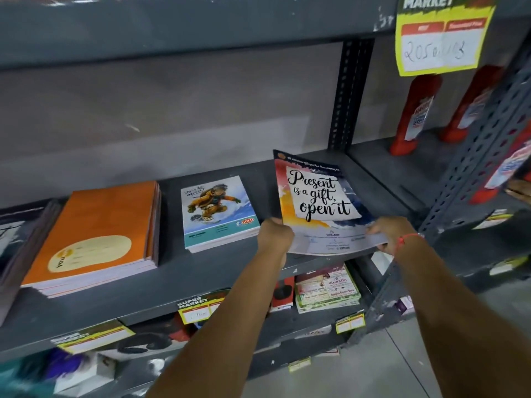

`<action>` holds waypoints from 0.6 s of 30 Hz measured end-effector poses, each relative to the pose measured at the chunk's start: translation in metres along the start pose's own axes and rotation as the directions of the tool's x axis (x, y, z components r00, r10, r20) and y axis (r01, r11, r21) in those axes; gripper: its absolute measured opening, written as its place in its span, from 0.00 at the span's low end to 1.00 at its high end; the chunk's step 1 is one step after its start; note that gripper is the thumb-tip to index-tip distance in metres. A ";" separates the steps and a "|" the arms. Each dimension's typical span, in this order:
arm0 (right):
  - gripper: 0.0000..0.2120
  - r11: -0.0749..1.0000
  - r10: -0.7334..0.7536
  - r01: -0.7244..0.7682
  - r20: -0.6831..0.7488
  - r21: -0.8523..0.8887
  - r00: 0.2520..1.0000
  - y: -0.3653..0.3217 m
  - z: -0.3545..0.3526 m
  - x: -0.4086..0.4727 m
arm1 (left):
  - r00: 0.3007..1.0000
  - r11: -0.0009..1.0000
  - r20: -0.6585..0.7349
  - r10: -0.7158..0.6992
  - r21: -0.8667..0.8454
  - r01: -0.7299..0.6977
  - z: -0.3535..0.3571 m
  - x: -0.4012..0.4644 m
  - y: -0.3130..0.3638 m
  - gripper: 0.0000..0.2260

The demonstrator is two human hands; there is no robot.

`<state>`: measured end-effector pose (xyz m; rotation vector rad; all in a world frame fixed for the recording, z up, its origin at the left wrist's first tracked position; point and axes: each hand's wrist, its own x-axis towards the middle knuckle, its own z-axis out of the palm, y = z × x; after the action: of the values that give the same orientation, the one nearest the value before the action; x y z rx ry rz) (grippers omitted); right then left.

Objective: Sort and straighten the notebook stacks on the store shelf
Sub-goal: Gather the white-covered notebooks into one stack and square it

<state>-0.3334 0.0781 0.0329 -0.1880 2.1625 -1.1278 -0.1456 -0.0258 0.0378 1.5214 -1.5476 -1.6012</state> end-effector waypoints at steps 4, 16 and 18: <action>0.12 0.996 -0.055 0.057 -0.018 0.074 0.998 -0.012 0.003 -0.022 | 0.998 0.998 0.030 0.062 -0.012 -0.062 -0.019 -0.014 0.013 0.06; 0.12 0.908 -0.414 0.408 0.065 0.093 0.908 -0.069 0.194 -0.185 | 0.949 0.984 -0.258 0.178 0.018 -0.180 -0.273 -0.042 -0.024 0.08; 0.08 0.889 -0.458 0.452 0.093 0.076 0.884 -0.071 0.246 -0.224 | 0.921 0.978 -0.329 0.210 0.082 -0.193 -0.337 -0.046 -0.041 0.07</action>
<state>-0.0215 -0.0378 0.1034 -0.7511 2.0411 -1.3919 0.1811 -0.1111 0.0979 1.5112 -1.4999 -1.1282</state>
